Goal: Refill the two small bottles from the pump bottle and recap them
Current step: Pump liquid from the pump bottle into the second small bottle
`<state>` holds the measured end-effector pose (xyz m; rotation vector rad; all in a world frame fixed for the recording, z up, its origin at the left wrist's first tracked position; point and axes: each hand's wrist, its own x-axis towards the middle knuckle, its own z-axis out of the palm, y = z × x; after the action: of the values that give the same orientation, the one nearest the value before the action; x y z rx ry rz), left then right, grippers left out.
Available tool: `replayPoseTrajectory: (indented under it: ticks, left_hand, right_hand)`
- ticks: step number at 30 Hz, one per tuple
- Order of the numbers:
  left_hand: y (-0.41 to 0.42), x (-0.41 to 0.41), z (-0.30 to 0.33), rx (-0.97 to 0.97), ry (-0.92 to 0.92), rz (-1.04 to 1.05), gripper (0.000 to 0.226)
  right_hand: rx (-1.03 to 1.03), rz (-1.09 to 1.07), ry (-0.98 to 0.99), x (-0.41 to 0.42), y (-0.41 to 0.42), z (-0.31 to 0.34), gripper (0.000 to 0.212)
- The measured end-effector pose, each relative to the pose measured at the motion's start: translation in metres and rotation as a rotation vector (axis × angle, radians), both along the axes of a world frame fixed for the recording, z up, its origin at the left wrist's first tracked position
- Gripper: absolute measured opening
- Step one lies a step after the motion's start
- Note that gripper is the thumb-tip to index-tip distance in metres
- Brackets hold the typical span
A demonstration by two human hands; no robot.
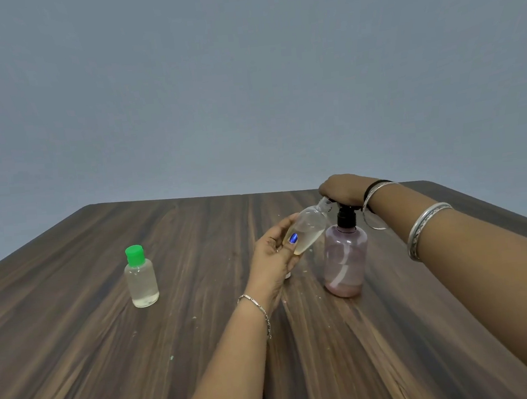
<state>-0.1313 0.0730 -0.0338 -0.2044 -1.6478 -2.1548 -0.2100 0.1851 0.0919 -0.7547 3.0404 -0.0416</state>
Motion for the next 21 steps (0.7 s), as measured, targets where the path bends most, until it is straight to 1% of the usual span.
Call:
replayPoseTrajectory:
  ticks: [5, 10, 14, 21]
  left_hand:
    - [0.000, 0.001, -0.002, -0.011, -0.008, 0.006, 0.033]
    - [0.000, 0.000, -0.001, -0.004, -0.001, 0.010, 0.033]
    - [0.000, -0.001, -0.001, 0.002, 0.003, 0.003, 0.033]
    - [0.000, -0.001, -0.002, 0.000, 0.007, 0.002, 0.032]
  right_hand:
    - [0.093, -0.002, 0.043, -0.003, 0.001, -0.005, 0.041]
    - [0.052, 0.027, 0.113, -0.015, 0.004, -0.005, 0.036]
    - [0.052, 0.064, 0.097, -0.018, 0.004, 0.002, 0.038]
    - [0.189, 0.076, 0.139, -0.010, 0.001, -0.005, 0.039]
